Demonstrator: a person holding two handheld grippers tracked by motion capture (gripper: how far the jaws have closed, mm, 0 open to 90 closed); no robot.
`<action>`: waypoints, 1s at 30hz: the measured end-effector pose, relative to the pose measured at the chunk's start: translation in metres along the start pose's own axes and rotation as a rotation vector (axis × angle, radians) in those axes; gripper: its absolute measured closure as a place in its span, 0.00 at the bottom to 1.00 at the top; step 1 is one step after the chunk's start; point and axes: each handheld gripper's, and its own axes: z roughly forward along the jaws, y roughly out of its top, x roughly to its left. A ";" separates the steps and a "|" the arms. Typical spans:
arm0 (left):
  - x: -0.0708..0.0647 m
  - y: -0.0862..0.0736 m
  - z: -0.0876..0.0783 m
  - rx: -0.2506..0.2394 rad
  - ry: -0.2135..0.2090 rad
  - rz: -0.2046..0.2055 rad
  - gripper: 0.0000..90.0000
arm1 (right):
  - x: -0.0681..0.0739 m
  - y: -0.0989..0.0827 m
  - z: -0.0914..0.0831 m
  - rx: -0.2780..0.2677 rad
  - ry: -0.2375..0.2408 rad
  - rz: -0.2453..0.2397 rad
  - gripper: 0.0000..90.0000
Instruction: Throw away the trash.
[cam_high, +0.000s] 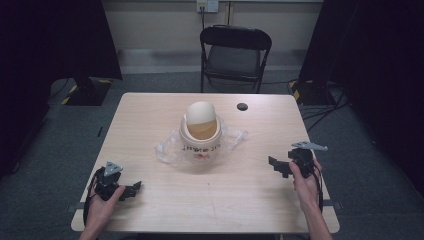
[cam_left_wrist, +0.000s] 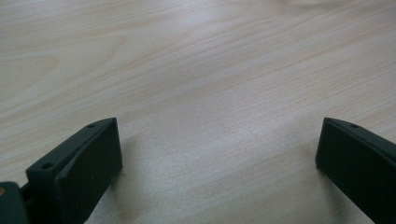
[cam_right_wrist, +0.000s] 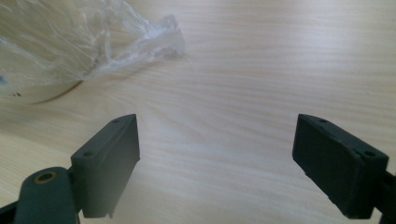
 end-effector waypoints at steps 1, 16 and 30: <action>0.000 0.000 0.000 0.000 0.000 0.000 0.00 | -0.002 -0.003 0.000 0.008 -0.006 0.006 0.16; 0.000 0.000 0.000 0.000 0.000 0.000 0.00 | -0.014 -0.047 0.002 0.114 -0.057 0.006 0.16; 0.000 0.000 0.000 0.000 0.000 0.000 0.00 | -0.001 -0.065 0.004 0.079 -0.140 -0.072 0.14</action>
